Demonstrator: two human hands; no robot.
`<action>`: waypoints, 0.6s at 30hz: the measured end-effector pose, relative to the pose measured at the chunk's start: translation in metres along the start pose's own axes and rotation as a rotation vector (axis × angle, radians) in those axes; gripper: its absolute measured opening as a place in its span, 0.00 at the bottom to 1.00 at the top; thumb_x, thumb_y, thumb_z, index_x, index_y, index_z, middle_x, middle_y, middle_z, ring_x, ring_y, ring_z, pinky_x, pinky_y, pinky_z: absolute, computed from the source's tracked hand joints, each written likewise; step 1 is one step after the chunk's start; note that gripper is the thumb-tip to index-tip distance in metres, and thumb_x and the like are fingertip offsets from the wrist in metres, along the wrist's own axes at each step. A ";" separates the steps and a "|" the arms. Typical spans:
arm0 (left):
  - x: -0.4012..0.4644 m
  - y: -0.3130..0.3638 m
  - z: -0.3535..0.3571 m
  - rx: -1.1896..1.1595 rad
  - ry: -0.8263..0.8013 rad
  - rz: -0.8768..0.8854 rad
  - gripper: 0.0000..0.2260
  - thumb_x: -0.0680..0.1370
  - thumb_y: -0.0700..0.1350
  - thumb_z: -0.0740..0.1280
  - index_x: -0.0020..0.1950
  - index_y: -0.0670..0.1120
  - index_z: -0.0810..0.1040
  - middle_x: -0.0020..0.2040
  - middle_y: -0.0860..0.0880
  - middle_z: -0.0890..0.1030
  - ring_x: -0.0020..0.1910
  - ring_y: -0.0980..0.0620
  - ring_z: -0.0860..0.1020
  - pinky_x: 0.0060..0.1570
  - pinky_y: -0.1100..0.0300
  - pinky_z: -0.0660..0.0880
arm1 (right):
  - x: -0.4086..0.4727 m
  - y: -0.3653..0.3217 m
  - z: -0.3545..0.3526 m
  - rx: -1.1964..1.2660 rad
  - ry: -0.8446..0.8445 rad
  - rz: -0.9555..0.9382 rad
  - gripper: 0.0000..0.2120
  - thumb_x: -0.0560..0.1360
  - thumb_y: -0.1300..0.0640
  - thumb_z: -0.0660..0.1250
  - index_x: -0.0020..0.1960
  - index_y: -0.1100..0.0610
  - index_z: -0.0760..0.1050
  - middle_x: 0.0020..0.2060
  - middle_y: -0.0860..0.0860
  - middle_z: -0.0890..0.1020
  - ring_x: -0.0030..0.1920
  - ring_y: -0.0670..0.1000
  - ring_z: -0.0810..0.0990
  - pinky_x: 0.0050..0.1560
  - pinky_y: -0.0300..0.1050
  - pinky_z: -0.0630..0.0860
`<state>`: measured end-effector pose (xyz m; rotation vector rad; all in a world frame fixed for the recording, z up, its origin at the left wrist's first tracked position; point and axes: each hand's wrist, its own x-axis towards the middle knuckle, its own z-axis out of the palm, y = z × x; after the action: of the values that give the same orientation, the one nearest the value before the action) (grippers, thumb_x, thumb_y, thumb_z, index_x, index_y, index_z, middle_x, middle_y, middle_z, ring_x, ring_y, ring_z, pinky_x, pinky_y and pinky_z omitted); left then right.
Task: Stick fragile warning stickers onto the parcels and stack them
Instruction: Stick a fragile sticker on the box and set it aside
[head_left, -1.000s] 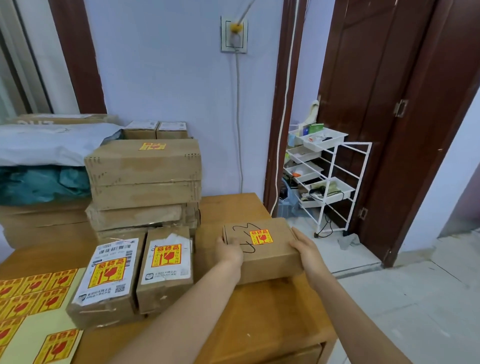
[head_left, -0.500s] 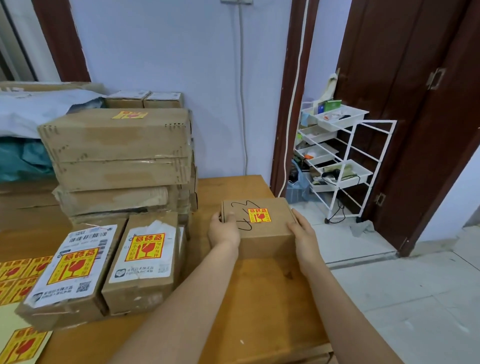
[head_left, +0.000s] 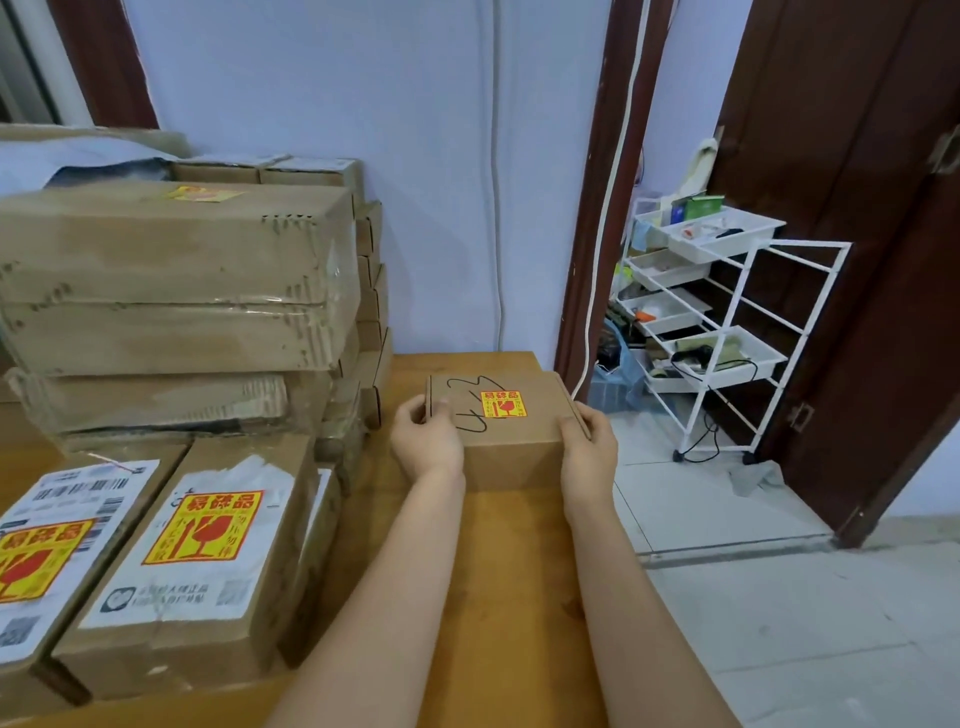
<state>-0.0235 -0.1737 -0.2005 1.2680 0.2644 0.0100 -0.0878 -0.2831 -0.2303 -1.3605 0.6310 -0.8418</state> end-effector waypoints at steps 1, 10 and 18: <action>0.006 -0.001 0.004 -0.005 0.004 0.004 0.06 0.77 0.38 0.68 0.53 0.46 0.76 0.48 0.51 0.77 0.48 0.51 0.76 0.50 0.62 0.70 | 0.005 0.002 0.003 0.003 0.001 0.000 0.10 0.78 0.59 0.60 0.58 0.53 0.74 0.49 0.46 0.78 0.49 0.44 0.76 0.43 0.37 0.71; 0.047 -0.001 0.039 0.072 0.100 0.002 0.04 0.78 0.44 0.66 0.53 0.50 0.74 0.51 0.52 0.77 0.47 0.50 0.75 0.48 0.60 0.70 | 0.064 0.005 0.029 -0.116 -0.107 0.017 0.09 0.78 0.58 0.59 0.57 0.53 0.72 0.46 0.45 0.77 0.48 0.47 0.75 0.44 0.41 0.70; 0.080 0.002 0.057 0.045 0.091 -0.005 0.11 0.77 0.41 0.67 0.59 0.45 0.79 0.52 0.48 0.82 0.46 0.49 0.78 0.50 0.58 0.75 | 0.089 0.005 0.047 -0.134 -0.145 0.009 0.08 0.78 0.59 0.58 0.57 0.52 0.69 0.44 0.43 0.74 0.43 0.42 0.72 0.39 0.38 0.68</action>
<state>0.0658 -0.2149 -0.1982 1.3140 0.3479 0.0583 0.0011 -0.3286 -0.2219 -1.5236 0.5882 -0.6965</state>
